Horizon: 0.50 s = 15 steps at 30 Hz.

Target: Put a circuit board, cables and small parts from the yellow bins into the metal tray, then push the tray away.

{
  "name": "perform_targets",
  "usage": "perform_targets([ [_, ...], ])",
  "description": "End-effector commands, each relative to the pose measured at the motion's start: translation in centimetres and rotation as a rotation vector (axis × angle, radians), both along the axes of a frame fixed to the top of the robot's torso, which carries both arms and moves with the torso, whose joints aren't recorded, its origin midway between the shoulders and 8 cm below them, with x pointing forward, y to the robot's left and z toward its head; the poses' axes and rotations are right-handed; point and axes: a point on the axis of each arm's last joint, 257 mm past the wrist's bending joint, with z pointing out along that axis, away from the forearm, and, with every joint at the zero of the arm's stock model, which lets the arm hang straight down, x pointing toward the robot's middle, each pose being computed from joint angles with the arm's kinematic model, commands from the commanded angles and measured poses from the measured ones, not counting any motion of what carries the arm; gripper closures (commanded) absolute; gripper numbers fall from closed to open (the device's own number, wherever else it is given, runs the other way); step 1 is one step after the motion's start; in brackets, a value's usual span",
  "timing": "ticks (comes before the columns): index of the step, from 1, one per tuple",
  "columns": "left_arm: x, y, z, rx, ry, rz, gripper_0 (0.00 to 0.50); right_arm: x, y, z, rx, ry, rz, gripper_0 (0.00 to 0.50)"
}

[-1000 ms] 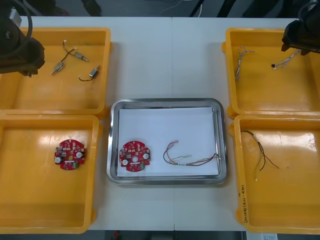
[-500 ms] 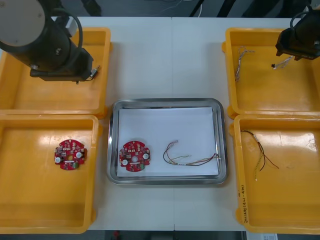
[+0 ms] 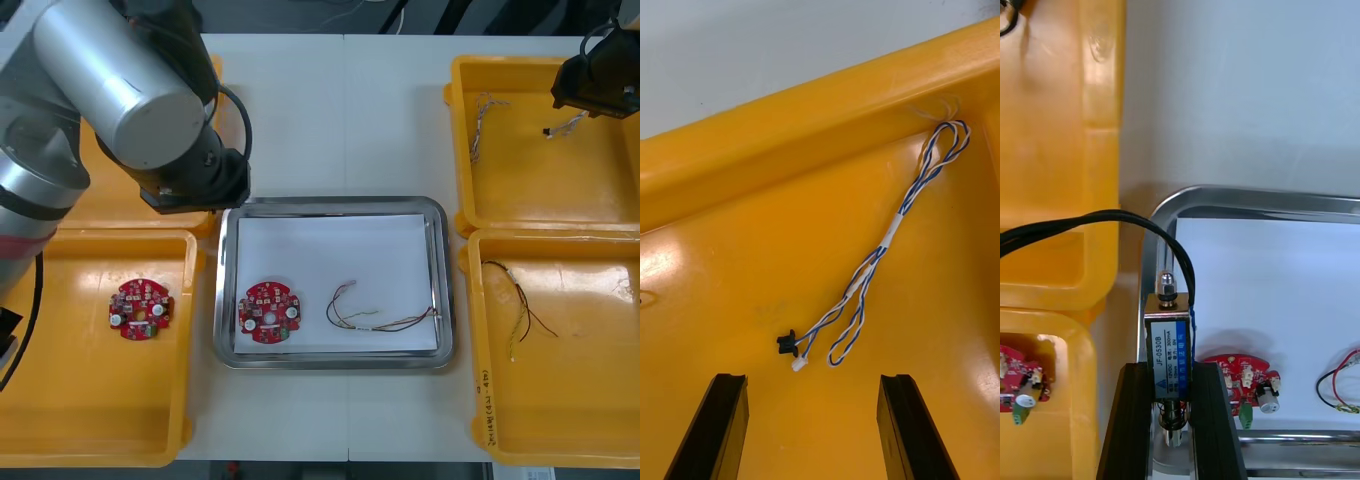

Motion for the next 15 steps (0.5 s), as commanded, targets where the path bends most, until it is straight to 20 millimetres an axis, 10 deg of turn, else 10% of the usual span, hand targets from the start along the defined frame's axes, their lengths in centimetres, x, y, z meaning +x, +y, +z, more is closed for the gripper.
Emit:
perform_targets([
  [1, -0.6, -3.1, -1.1, -0.017, -0.034, -0.033, 0.500, 1.4, -2.2, 4.8, 0.006, -0.108, -0.063, 0.000],
  [15, -1.1, -5.5, -6.5, -0.022, -0.042, -0.054, 0.500, 1.1, -2.7, 3.4, 0.010, -0.108, -0.088, 0.000],
])
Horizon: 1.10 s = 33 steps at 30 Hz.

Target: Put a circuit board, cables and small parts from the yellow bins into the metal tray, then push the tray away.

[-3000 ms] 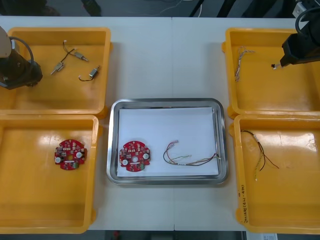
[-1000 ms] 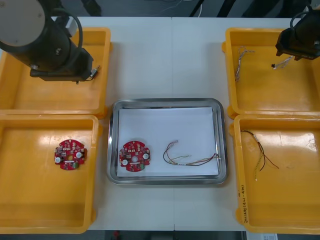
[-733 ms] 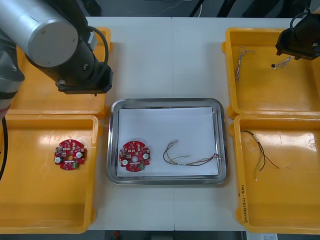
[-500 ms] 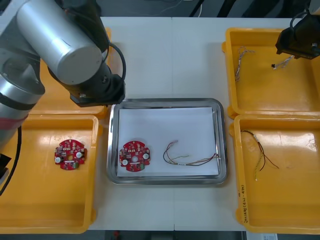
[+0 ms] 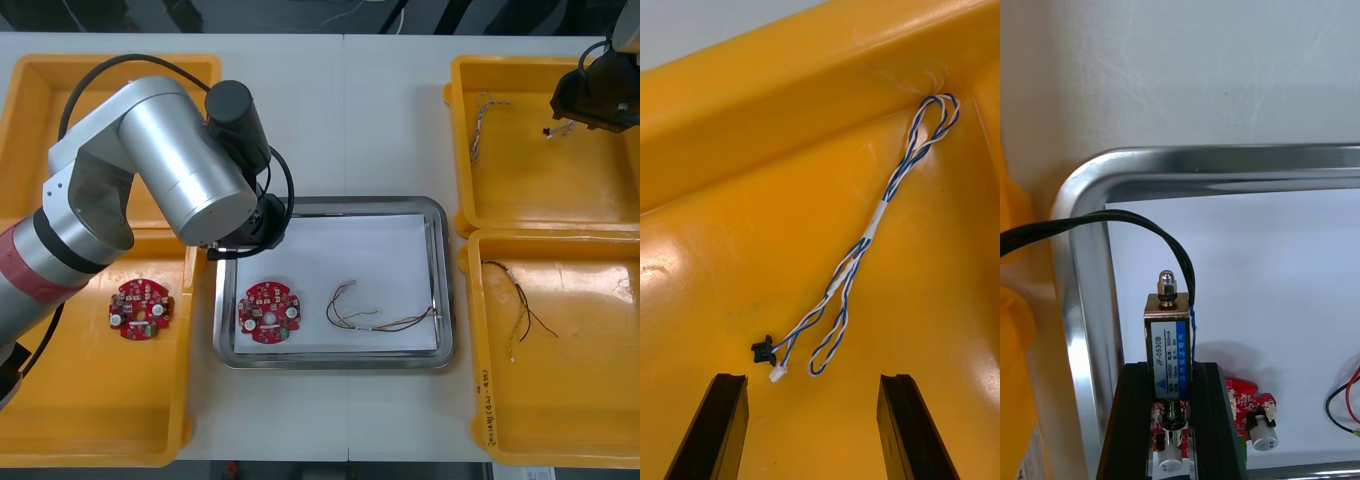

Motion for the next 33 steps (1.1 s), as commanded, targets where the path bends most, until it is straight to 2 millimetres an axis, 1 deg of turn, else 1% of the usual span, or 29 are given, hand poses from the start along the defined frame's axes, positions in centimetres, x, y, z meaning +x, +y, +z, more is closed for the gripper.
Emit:
perform_targets([
  [1, -0.8, -2.0, -1.5, -0.057, 0.007, 0.044, 0.500, 1.3, -2.0, 5.4, 0.004, -0.101, -0.062, 0.000],
  [5, -0.5, -2.2, -2.6, -0.062, 0.011, 0.049, 0.500, 1.4, -1.9, 5.5, 0.014, -0.110, -0.067, 0.000],
  [9, 0.2, -2.4, -3.7, -0.072, 0.007, 0.057, 0.500, 1.9, -2.0, 5.9, 0.027, -0.141, -0.080, 0.000],
  [11, 0.6, -2.3, -4.2, -0.071, 0.002, 0.060, 0.500, 2.0, -1.9, 5.6, 0.035, -0.146, -0.085, 0.000],
  [17, 1.4, -2.3, -5.4, -0.082, -0.002, 0.074, 0.500, 2.0, -2.3, 4.1, 0.045, -0.152, -0.100, 0.000],
  [20, 1.3, -2.4, -5.5, -0.082, -0.002, 0.073, 0.500, 2.0, -2.3, 3.5, 0.052, -0.156, -0.105, 0.000],
  [27, 1.0, -2.5, -6.0, -0.075, 0.003, 0.078, 0.499, 1.9, -2.0, 1.1, 0.071, -0.156, -0.111, 0.000],
  [29, 1.0, -2.5, -6.0, -0.079, 0.003, 0.085, 0.338, 1.8, -1.8, 0.5, 0.081, -0.150, -0.112, 0.000],
  [30, 1.0, -2.5, -6.0, -0.082, 0.003, 0.088, 0.131, 1.6, -1.8, 0.0, 0.086, -0.144, -0.115, 0.000],
  [31, 1.0, -2.6, -5.9, -0.085, -0.002, 0.089, 0.012, 1.5, -1.8, -0.4, 0.090, -0.141, -0.116, 0.000],
  [32, 1.0, -2.6, -5.9, -0.085, -0.003, 0.090, 0.000, 1.5, -1.7, -0.6, 0.094, -0.140, -0.116, 0.000],
  [33, 1.0, -2.7, -5.8, -0.089, -0.004, 0.091, 0.000, 1.5, -1.7, -0.6, 0.098, -0.143, -0.118, 0.000],
])
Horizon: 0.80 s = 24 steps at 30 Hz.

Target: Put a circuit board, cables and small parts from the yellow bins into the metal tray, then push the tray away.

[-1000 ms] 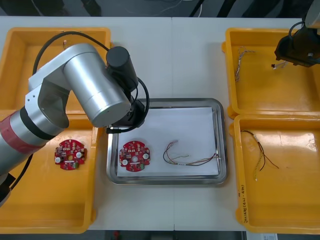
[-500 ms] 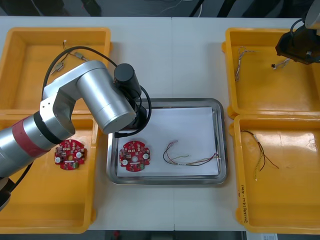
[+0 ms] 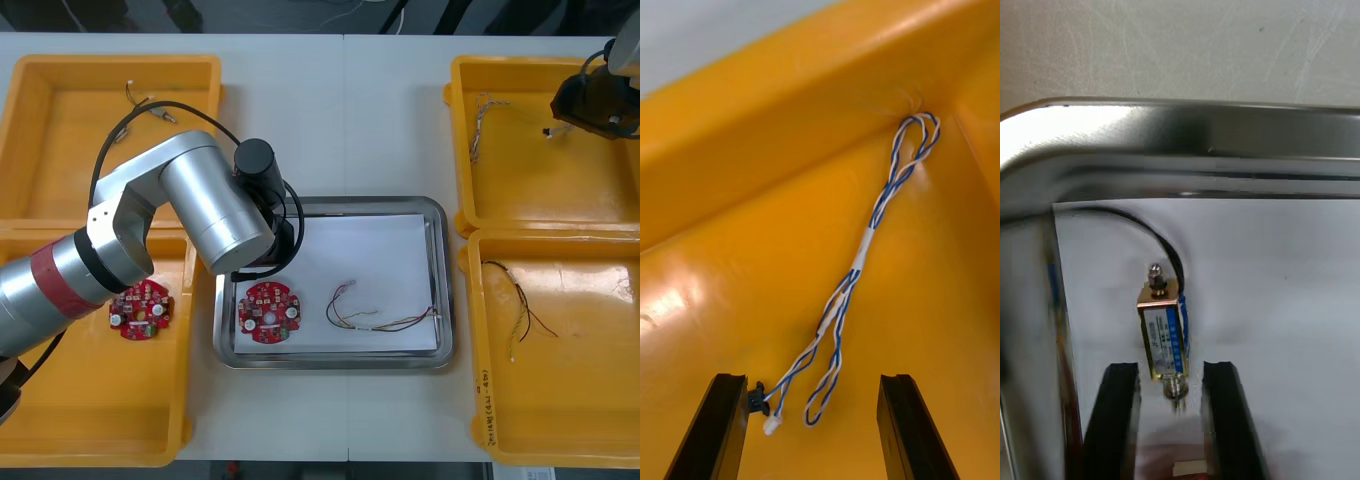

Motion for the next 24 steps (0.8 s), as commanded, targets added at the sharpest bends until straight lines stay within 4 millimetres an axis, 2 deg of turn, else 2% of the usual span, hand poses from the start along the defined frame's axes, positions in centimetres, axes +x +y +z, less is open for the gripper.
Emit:
perform_targets([
  [1, -0.7, -2.1, 0.1, -0.069, -0.009, 0.041, 0.000, 0.2, -0.5, -0.1, 0.065, -0.038, -0.048, 0.000],
  [7, -0.9, -2.9, 0.7, -0.094, -0.021, 0.043, 0.000, 0.8, 0.4, -1.3, 0.093, -0.071, -0.050, 0.000],
  [12, -1.0, -3.1, 1.1, -0.105, -0.026, 0.051, 0.000, 1.1, 1.2, -1.4, 0.128, -0.081, -0.051, 0.000],
  [17, -1.7, -2.8, 2.8, -0.102, -0.022, 0.060, 0.000, 1.0, 1.3, -1.6, 0.127, -0.078, -0.049, 0.002],
  [19, -2.2, -2.8, 3.5, -0.103, -0.015, 0.059, 0.000, 1.0, 1.3, -1.8, 0.125, -0.077, -0.047, 0.054],
  [21, -2.5, -2.7, 4.3, -0.104, -0.012, 0.057, 0.000, 0.9, 1.2, -2.2, 0.121, -0.075, -0.047, 0.080],
  [22, -2.7, -2.6, 4.9, -0.105, -0.012, 0.059, 0.000, 1.0, 1.1, -2.2, 0.116, -0.080, -0.046, 0.144],
  [23, -2.8, -2.4, 5.4, -0.106, -0.009, 0.061, 0.000, 0.9, 1.1, -2.5, 0.115, -0.078, -0.046, 0.234],
  [24, -2.8, -2.4, 5.7, -0.110, -0.011, 0.062, 0.000, 0.9, 0.9, -2.5, 0.110, -0.080, -0.048, 0.289],
])
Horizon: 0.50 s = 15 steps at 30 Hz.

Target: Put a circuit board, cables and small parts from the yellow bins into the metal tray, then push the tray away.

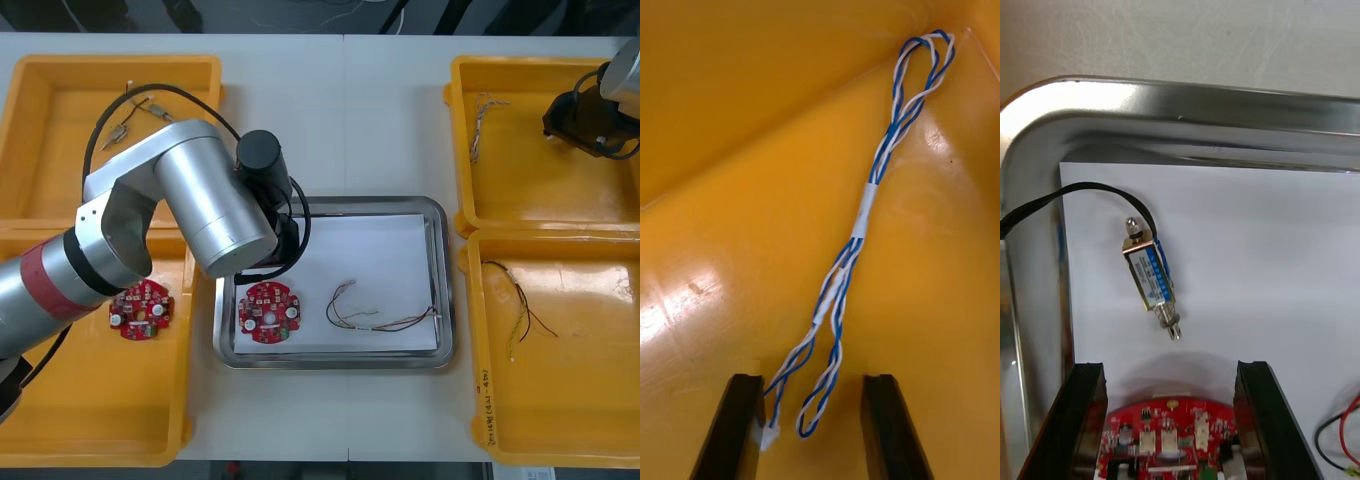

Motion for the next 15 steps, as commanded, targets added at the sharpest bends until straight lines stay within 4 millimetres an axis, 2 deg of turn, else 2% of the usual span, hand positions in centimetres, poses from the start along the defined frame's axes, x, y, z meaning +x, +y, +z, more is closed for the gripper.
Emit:
perform_targets([
  [1, -0.8, -1.5, 3.4, -0.091, -0.011, 0.029, 0.000, 0.7, 0.4, 0.1, 0.037, -0.039, -0.024, 0.424],
  [2, -0.8, -1.3, 3.9, -0.090, -0.010, 0.033, 0.000, 0.6, 0.5, 0.0, 0.037, -0.037, -0.022, 0.500],
  [8, -1.0, -0.1, 6.3, -0.096, -0.006, 0.039, 0.000, 0.6, 0.2, 0.0, 0.024, -0.035, -0.022, 0.500],
  [15, -1.3, 2.3, 9.3, -0.081, 0.027, 0.051, 0.000, -0.1, -0.9, 1.1, -0.001, 0.009, -0.018, 0.500],
])
